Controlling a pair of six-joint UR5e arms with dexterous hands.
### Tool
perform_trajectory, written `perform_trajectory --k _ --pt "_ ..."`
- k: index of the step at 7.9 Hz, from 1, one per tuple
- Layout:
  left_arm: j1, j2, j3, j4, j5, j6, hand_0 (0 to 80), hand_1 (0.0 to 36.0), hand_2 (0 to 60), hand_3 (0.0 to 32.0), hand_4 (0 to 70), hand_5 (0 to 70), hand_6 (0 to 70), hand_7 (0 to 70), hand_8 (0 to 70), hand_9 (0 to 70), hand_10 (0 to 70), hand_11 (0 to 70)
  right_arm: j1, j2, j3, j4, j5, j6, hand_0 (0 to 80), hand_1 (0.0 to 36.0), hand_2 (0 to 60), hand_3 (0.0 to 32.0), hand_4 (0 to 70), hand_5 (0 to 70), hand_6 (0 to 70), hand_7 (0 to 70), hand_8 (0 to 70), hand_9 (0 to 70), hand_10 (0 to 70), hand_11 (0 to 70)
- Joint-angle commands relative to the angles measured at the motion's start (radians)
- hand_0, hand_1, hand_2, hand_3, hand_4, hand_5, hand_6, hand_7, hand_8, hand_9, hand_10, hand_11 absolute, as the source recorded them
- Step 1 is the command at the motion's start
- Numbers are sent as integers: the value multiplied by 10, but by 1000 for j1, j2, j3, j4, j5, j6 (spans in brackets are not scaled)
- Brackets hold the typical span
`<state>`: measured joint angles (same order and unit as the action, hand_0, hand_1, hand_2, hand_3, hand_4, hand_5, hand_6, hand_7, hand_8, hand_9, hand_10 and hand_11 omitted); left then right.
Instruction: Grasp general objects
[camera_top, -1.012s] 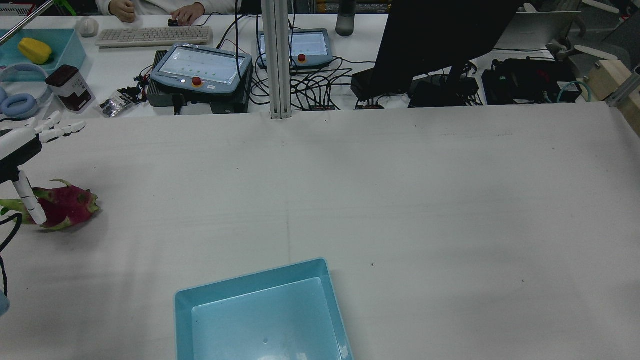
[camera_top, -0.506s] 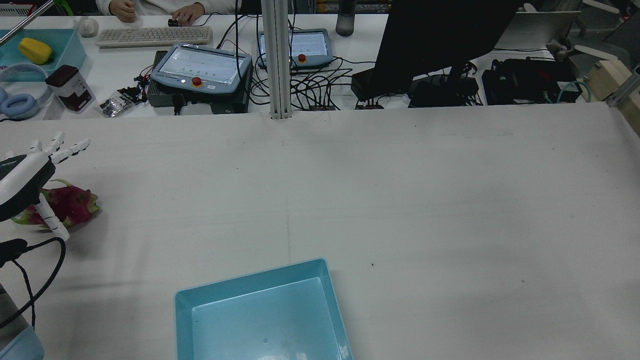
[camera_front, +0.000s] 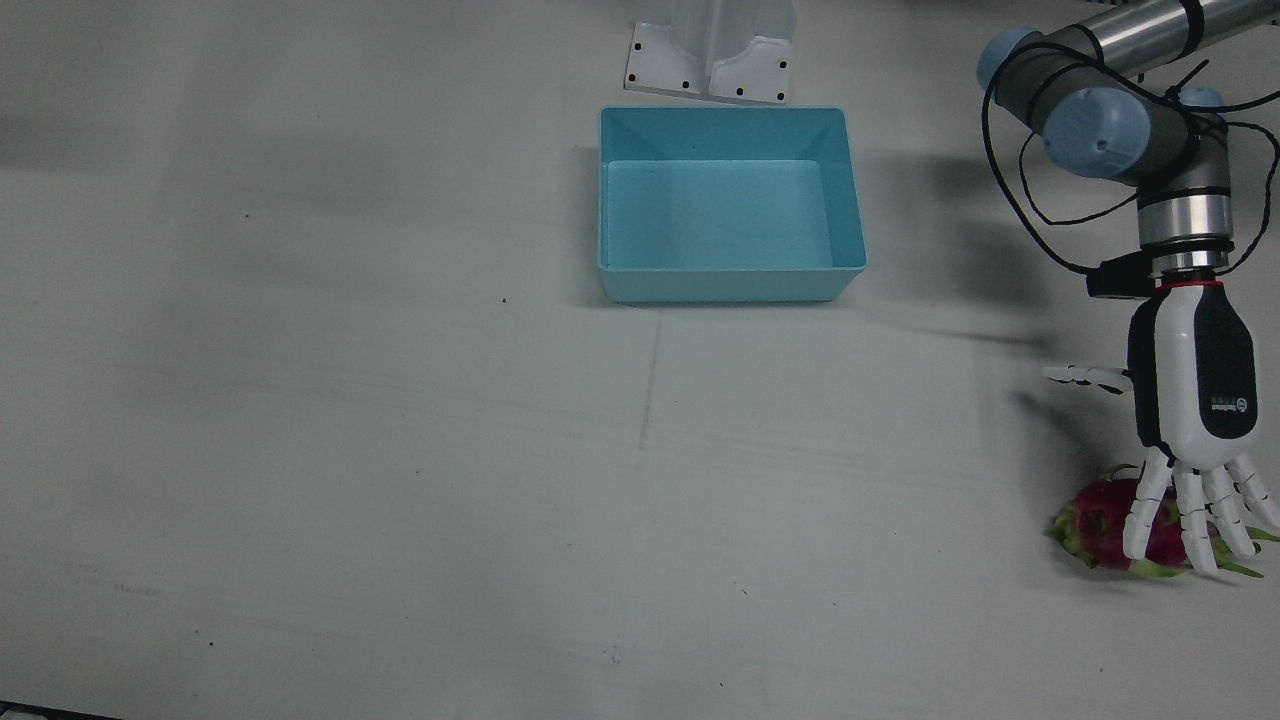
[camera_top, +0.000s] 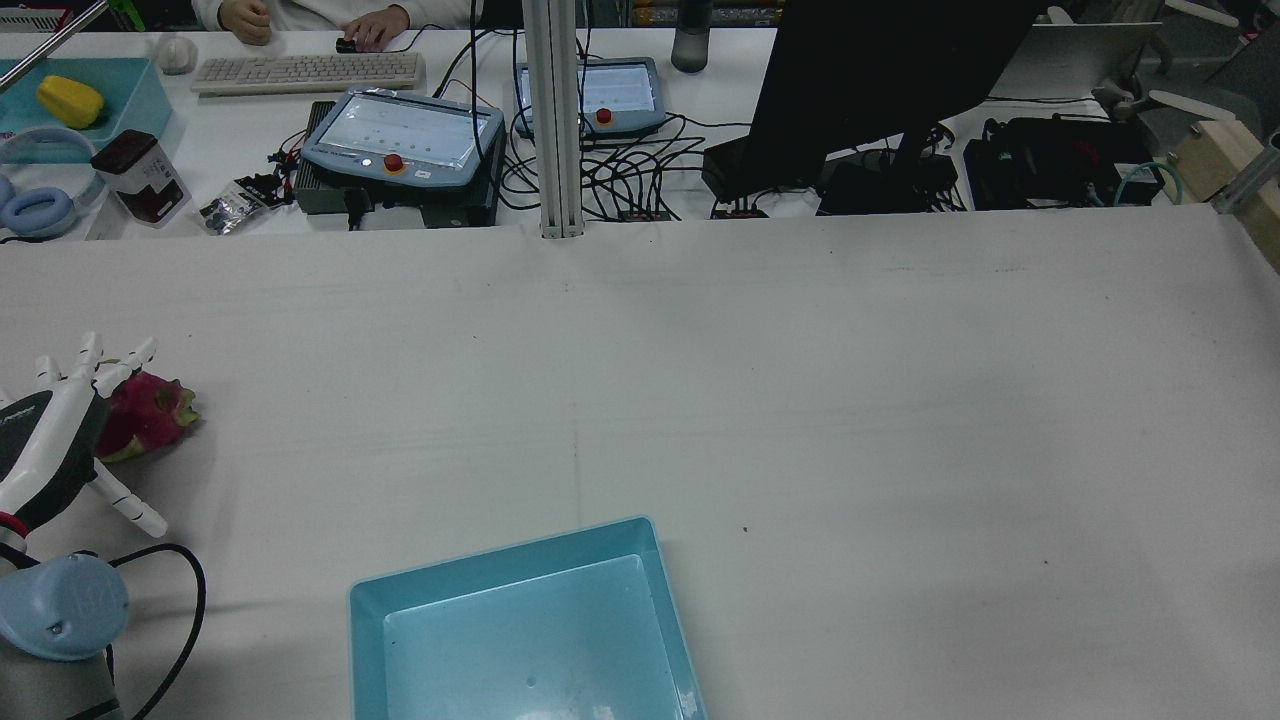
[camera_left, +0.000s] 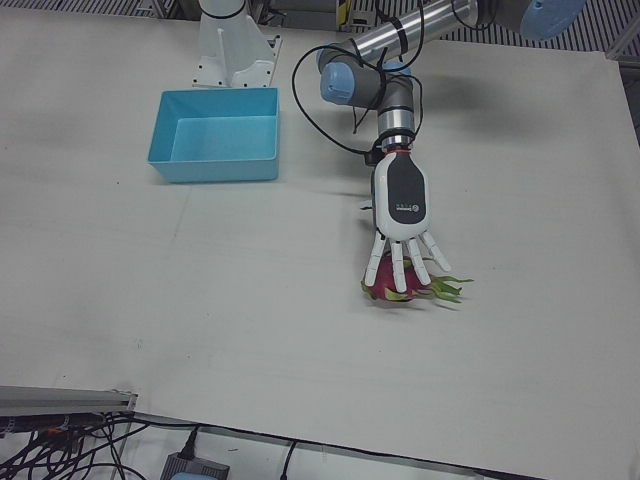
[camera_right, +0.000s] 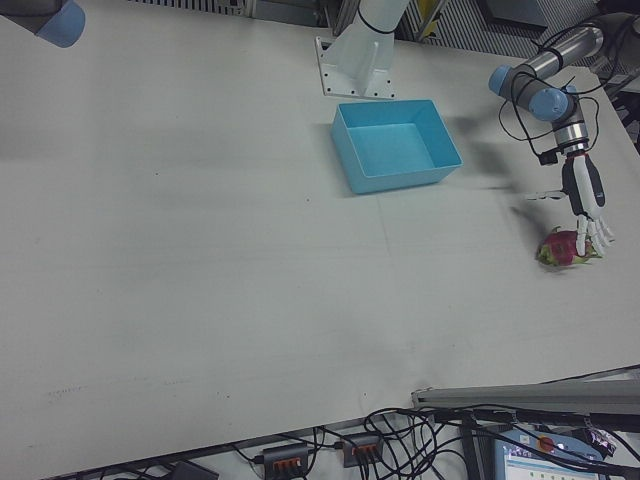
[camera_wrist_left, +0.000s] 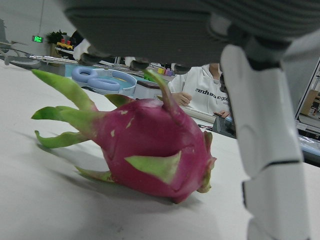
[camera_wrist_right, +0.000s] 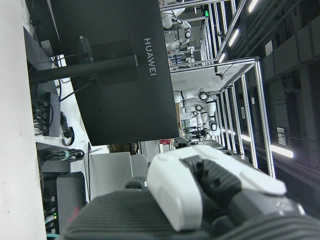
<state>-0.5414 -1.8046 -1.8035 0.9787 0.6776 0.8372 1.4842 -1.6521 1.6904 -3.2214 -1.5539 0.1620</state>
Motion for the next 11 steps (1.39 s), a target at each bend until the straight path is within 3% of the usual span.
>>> perform_trajectory --k 1,4,5,6,7,9,10,11 --pt "31 -1 32 79 -58 -87 500 185 46 280 0 0 0 0 0 0 0 0 -1 0 0 0 0 1 0 0 0 0 0 0 0 0 0 0 0 0" --pt "28 -24 -66 196 -98 -121 500 188 62 294 0 0 0 0 0 0 0 0 -1 0 2 -1 -2 -1 0 0 0 0 0 0 0 0 0 0 0 0" --pt "29 -39 -25 187 -101 -106 499 186 61 292 0 0 0 0 0 0 0 0 -1 0 0 0 0 -1 0 0 0 0 0 0 0 0 0 0 0 0" --pt "29 -68 -10 187 -118 -99 498 183 61 256 0 0 0 0 0 0 0 0 -1 0 2 -1 -2 -1 0 0 0 0 0 0 0 0 0 0 0 0" --pt "26 -77 -4 175 -140 -93 503 188 74 250 0 0 0 0 0 0 0 0 -1 0 2 -2 -2 -1 0 0 0 0 0 0 0 0 0 0 0 0" --pt "28 -79 0 44 -167 -31 489 182 122 236 3 0 0 0 0 0 0 0 -1 0 2 -2 -2 1 0 0 0 0 0 0 0 0 0 0 0 0" --pt "29 -78 -2 -21 -165 2 464 151 148 174 0 94 0 0 0 0 0 0 -1 0 2 -2 -2 1 0 0 0 0 0 0 0 0 0 0 0 0" --pt "29 -78 3 -70 -164 75 454 138 157 134 0 317 0 0 0 0 0 0 1 0 2 0 -2 1 0 0 0 0 0 0 0 0 0 0 0 0"
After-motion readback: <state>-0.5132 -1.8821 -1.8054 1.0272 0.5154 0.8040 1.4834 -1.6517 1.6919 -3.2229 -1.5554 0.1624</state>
